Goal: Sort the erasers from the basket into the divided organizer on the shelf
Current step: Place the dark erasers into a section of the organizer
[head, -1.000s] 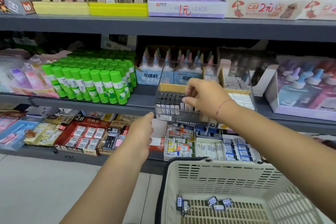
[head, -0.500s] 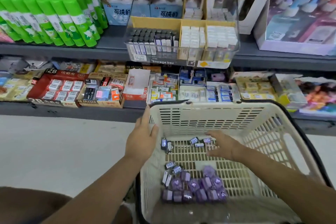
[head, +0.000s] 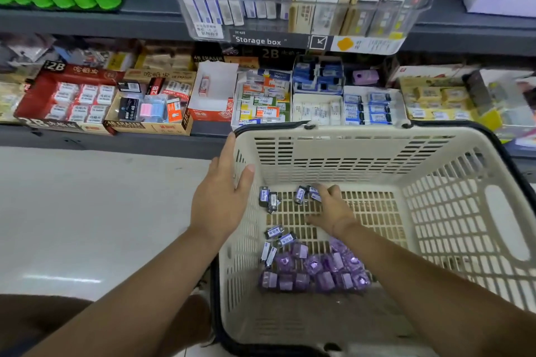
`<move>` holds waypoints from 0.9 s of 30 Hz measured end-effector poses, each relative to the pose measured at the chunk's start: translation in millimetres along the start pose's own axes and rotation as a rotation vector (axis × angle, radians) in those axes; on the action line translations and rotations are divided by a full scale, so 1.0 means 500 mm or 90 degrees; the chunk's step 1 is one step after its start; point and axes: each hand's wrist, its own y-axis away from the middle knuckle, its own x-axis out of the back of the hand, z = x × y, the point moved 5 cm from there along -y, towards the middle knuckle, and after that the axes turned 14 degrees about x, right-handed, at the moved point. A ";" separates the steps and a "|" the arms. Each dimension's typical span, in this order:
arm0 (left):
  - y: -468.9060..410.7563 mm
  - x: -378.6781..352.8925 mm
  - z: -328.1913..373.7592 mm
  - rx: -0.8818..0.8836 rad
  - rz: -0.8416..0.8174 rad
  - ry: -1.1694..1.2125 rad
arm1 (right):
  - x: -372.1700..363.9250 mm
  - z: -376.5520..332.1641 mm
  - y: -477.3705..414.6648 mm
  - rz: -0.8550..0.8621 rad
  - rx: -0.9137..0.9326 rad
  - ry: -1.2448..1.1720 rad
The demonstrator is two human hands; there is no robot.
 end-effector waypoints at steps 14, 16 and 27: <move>-0.006 -0.007 -0.007 0.024 -0.019 0.007 | -0.089 -0.114 -0.053 0.030 -0.019 -0.181; -0.006 -0.007 -0.008 0.028 -0.021 0.008 | -0.096 -0.127 -0.059 0.030 -0.007 -0.150; -0.006 -0.005 -0.007 0.026 -0.029 0.018 | -0.083 -0.132 -0.081 -0.070 0.069 0.017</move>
